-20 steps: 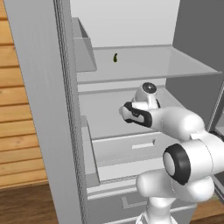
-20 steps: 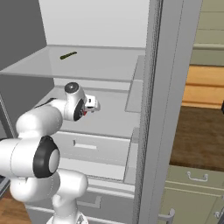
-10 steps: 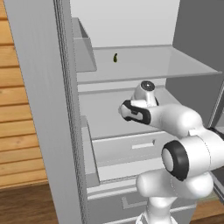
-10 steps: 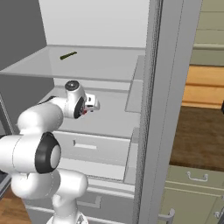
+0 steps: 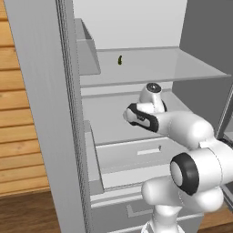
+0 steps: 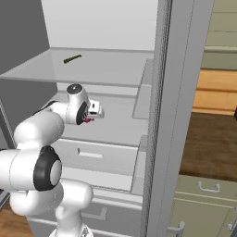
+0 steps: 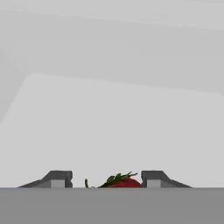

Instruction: Take the strawberry from the fridge and place it on top of the pancake, located on the dining counter.

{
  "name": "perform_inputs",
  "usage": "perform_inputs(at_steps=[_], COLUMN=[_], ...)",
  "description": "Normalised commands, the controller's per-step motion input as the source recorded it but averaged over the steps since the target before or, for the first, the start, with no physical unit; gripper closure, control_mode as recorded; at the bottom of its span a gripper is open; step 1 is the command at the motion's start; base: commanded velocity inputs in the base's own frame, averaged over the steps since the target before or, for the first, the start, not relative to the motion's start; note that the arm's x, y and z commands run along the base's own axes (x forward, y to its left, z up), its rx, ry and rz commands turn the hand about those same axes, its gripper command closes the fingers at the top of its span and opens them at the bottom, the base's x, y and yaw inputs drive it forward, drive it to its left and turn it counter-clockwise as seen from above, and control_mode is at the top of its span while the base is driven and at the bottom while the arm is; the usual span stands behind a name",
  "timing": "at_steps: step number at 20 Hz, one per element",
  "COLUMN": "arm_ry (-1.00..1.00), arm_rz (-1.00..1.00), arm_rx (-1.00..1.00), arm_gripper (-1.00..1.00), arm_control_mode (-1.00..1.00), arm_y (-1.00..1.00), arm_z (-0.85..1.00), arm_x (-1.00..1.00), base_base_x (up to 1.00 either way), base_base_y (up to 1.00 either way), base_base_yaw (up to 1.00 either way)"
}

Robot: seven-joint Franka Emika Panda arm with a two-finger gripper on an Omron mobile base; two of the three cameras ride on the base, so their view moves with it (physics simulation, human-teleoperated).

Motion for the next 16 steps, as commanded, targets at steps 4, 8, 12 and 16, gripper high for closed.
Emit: perform_inputs(at_steps=[4,8,12,16], arm_ry=[-0.05,-0.06,-0.01,0.09], arm_rz=[-0.08,-0.05,0.00,0.00], arm_rx=[0.00,0.00,-0.02,0.00], arm_gripper=[1.00,1.00,1.00,1.00], arm_control_mode=[-1.00,-1.00,-1.00,-1.00], arm_y=[0.00,0.00,0.00,0.00], arm_z=[-0.16,0.08,0.36,0.78], arm_x=[-0.82,-0.62,-0.57,-0.36], base_base_x=[0.00,0.00,0.00,0.00], base_base_y=[0.00,0.00,0.00,0.00], base_base_yaw=[0.00,0.00,0.00,0.00])
